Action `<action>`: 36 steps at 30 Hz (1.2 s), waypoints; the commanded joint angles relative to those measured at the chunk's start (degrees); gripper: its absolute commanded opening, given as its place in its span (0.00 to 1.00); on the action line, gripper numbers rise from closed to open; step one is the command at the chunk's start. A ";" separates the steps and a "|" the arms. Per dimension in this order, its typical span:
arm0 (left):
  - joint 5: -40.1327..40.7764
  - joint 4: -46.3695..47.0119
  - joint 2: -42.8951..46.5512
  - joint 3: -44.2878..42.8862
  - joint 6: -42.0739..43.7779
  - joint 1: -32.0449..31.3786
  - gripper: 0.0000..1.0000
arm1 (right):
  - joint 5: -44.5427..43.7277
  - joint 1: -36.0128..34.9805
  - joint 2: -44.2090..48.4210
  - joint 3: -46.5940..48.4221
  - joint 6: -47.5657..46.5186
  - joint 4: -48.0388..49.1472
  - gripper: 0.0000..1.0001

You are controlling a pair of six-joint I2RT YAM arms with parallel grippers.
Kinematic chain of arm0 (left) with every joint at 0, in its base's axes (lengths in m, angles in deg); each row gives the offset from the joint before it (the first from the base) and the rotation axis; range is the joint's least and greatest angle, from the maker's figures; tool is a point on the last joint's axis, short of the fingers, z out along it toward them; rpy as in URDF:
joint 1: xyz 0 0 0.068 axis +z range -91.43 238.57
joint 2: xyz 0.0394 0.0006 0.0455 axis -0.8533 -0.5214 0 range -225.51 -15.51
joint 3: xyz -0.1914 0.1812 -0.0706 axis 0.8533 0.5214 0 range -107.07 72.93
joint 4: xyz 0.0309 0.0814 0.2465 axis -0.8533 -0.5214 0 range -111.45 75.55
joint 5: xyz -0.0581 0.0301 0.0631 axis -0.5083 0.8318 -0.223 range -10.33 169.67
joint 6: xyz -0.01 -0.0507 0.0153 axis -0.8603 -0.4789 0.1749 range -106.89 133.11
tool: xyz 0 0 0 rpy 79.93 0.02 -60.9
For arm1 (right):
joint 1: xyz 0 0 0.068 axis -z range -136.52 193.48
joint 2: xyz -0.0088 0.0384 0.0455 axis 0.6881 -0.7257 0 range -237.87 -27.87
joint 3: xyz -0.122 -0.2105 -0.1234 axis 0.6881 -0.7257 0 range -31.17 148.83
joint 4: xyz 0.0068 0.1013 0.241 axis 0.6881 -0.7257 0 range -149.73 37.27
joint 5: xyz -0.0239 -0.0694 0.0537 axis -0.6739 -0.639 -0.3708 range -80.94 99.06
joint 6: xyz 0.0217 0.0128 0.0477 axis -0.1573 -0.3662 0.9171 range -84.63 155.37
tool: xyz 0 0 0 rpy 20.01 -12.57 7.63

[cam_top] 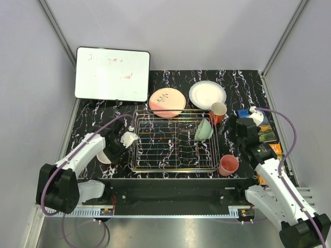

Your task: Load the mixed dishes into the dish rack

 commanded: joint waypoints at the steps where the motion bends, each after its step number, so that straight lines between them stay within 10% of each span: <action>1: 1.47 2.48 -1.17 0.67 -0.47 -0.12 0.33 | -0.51 -0.42 1.01 -0.07 -0.47 1.46 1.00; 8: 2.08 2.83 -1.08 1.19 -0.82 0.06 0.02 | -0.16 -0.42 1.27 -0.34 -0.47 1.63 1.00; 18: -2.13 -9.62 5.51 -19.78 -3.10 1.03 0.00 | 0.45 -0.42 0.57 -0.25 -0.91 2.60 1.00; 26: -31.72 -13.62 1.84 -50.98 -19.35 0.50 0.00 | 0.10 -0.42 -0.22 -1.12 -0.56 3.83 1.00; 36: -52.49 3.70 -8.28 -52.77 -37.20 -15.73 0.00 | -4.02 -0.42 -1.36 -1.13 0.84 1.21 1.00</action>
